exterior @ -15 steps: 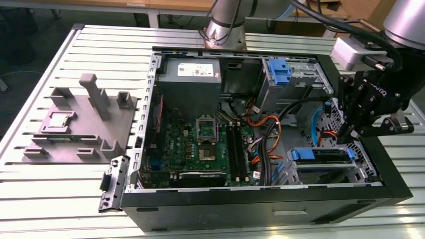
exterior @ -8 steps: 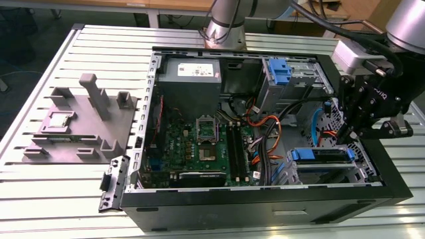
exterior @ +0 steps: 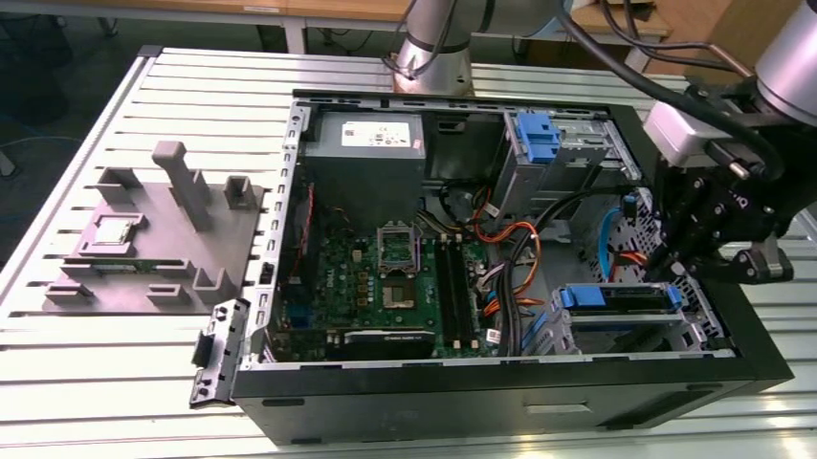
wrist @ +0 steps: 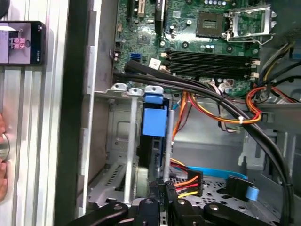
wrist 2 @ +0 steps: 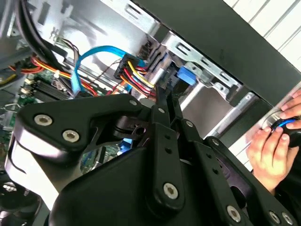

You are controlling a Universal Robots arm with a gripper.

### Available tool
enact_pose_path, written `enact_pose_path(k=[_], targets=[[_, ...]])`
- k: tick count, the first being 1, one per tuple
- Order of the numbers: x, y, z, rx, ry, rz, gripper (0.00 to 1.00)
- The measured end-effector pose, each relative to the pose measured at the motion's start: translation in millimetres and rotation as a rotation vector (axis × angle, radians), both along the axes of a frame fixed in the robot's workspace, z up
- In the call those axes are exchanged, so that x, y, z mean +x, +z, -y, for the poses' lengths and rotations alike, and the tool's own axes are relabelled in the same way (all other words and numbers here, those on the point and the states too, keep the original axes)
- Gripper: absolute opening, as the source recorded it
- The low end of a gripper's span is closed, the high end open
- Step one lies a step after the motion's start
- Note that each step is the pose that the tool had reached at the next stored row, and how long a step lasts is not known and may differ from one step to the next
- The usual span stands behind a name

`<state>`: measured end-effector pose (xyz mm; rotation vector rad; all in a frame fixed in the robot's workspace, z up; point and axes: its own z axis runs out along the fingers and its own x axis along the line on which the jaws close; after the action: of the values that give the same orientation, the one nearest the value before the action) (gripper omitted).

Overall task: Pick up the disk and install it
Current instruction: 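Insert the first disk wire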

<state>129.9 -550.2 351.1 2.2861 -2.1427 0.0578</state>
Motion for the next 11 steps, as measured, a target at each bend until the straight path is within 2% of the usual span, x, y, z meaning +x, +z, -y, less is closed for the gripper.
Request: enact_pose_path(k=[2, 11], targets=[[-0.2, -1.4, 2.0, 0.0011, -0.002, 0.0000, 0.17], [-0.2, -8.8, 2.1, 0.0009, -0.048, 0.0000, 0.17]])
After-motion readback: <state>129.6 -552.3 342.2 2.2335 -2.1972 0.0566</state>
